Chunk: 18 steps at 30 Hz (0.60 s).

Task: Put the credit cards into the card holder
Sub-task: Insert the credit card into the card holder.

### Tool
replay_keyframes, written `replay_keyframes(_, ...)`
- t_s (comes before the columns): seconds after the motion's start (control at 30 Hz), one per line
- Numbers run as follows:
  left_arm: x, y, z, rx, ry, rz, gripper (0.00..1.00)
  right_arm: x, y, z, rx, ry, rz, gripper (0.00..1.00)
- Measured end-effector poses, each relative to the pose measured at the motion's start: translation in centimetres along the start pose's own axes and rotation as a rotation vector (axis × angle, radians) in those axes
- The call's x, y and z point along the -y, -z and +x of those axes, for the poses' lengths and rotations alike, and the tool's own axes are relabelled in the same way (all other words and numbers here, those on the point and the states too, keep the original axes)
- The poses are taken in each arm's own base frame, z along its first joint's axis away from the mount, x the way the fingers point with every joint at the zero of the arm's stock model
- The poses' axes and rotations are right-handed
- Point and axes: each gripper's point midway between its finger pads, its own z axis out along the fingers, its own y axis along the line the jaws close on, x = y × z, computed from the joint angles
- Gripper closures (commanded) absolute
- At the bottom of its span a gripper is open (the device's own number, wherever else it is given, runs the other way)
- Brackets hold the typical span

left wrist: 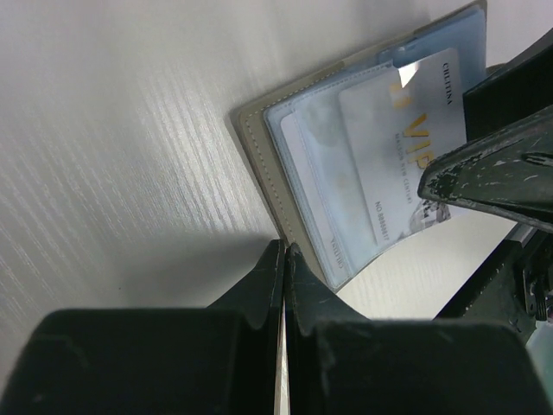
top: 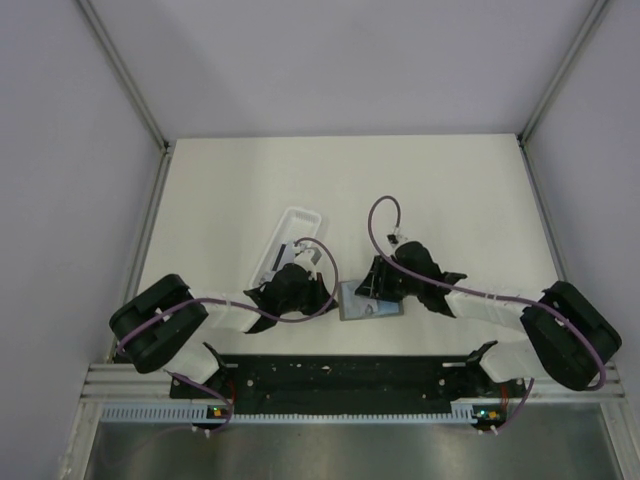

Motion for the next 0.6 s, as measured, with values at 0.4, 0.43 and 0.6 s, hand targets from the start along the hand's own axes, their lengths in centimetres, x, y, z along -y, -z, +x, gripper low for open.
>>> replay_keyframes(0.4,0.0,0.0,0.0,0.000,0.000,0.001,1.00,1.6,0.5,0.6,-0.081,0.112,0.166,0.57)
replay_keyframes(0.43,0.0,0.0,0.0,0.000,0.001,0.002,1.00,1.7,0.4,0.7,-0.088,0.112,0.171,0.59)
replay_keyframes(0.6,0.1,-0.1,0.0,0.000,0.000,0.006,1.00,1.7,-0.2,1.1,-0.101,0.111,0.163,0.62)
